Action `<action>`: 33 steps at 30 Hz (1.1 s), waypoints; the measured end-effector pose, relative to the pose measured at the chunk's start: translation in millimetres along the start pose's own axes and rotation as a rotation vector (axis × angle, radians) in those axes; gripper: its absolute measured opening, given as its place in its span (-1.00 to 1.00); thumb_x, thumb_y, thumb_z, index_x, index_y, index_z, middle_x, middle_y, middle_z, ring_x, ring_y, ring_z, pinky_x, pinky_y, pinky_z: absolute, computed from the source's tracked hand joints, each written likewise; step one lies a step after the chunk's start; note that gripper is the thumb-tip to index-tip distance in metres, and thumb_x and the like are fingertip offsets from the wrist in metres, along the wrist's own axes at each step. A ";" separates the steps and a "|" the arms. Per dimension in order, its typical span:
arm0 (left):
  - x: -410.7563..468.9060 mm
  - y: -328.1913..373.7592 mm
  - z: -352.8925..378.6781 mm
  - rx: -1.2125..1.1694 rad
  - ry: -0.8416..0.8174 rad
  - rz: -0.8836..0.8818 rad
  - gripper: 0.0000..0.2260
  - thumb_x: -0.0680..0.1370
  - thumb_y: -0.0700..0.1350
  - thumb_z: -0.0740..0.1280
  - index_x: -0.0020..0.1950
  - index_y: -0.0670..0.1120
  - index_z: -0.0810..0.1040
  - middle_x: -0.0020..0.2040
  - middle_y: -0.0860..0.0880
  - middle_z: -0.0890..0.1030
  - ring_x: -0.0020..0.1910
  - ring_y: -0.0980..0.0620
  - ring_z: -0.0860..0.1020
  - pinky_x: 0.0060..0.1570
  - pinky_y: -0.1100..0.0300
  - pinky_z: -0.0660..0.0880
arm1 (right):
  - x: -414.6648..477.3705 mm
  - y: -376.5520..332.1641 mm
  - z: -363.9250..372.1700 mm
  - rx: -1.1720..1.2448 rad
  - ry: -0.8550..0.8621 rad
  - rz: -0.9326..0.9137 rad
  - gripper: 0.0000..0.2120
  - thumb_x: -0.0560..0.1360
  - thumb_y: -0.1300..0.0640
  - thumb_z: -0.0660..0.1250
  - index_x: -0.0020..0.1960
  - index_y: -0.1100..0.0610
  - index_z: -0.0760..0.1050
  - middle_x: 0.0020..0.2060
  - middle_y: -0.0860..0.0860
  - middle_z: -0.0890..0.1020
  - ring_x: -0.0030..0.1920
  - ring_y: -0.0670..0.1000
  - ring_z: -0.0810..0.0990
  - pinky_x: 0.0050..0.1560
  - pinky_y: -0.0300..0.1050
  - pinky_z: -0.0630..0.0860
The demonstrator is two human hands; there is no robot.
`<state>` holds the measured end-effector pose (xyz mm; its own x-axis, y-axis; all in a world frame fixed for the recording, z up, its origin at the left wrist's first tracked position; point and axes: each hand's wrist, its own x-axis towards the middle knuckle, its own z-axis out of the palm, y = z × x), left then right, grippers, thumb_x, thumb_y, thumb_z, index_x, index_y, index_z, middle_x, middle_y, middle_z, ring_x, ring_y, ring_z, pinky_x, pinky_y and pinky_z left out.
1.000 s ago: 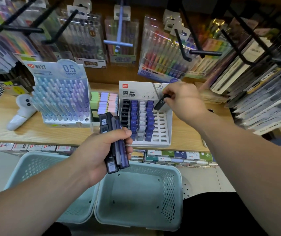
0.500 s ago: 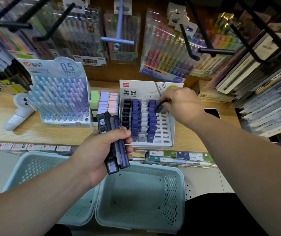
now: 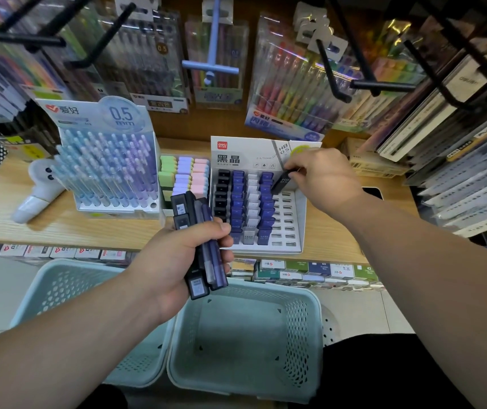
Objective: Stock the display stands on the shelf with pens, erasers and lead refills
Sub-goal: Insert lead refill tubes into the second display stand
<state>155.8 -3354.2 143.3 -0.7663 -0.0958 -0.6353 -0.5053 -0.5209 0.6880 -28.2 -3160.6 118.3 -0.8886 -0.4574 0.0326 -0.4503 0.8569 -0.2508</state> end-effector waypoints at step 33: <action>-5.5 0.4 0.1 0.032 -0.076 0.044 -0.83 0.27 -0.15 0.53 -0.18 -0.07 0.65 -0.28 -0.10 0.58 -0.36 -0.06 0.56 -0.24 0.07 0.57 | -11.9 -53.8 -10.6 0.249 0.060 0.007 -0.65 0.57 -0.15 0.35 -0.16 0.13 0.61 -0.30 0.01 0.62 -0.22 0.02 0.60 -0.17 -0.02 0.55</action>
<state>159.8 -3353.8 147.1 -0.8152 -0.0532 -0.5768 -0.4819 -0.4902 0.7263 5.6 -3198.7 141.7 -0.8988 -0.4299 0.0856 -0.4151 0.7720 -0.4813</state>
